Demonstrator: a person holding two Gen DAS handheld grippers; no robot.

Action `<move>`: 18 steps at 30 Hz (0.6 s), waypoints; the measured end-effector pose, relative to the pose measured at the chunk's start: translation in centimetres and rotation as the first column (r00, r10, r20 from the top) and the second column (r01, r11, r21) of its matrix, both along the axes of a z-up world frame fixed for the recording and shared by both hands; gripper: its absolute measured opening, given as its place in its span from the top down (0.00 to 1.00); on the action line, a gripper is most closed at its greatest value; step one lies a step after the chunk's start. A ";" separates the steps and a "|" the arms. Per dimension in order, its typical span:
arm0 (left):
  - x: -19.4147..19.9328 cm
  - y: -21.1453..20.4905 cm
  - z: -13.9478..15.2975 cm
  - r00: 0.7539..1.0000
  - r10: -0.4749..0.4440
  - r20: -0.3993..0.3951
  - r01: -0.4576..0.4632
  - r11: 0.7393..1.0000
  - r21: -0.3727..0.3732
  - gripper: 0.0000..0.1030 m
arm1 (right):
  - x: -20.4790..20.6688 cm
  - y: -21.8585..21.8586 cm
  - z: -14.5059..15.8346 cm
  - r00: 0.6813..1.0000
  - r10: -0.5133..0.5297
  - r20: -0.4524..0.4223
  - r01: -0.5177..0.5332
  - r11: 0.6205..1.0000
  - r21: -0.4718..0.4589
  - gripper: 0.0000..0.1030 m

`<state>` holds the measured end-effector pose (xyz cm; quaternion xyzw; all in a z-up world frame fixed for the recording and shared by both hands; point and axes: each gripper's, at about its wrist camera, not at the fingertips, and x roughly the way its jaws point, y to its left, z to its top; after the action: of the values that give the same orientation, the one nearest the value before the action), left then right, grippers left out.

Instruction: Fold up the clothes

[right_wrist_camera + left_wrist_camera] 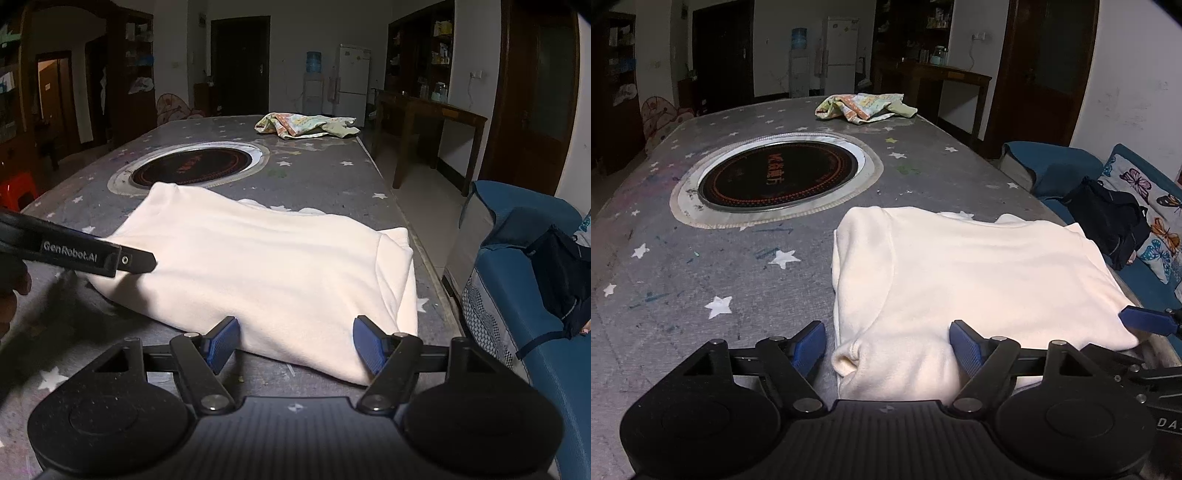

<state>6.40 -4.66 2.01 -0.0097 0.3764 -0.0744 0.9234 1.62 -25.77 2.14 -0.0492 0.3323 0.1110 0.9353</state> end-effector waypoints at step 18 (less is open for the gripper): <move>-4.3 -0.3 1.8 0.999 -0.020 0.044 0.021 1.000 -0.007 0.02 | -2.4 0.8 1.6 0.999 -0.032 0.011 0.032 0.999 0.037 0.13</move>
<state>2.06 -5.01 3.81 -0.0075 0.3557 -0.0853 0.9307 -0.76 -24.96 3.77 -0.0272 0.3253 0.1018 0.9397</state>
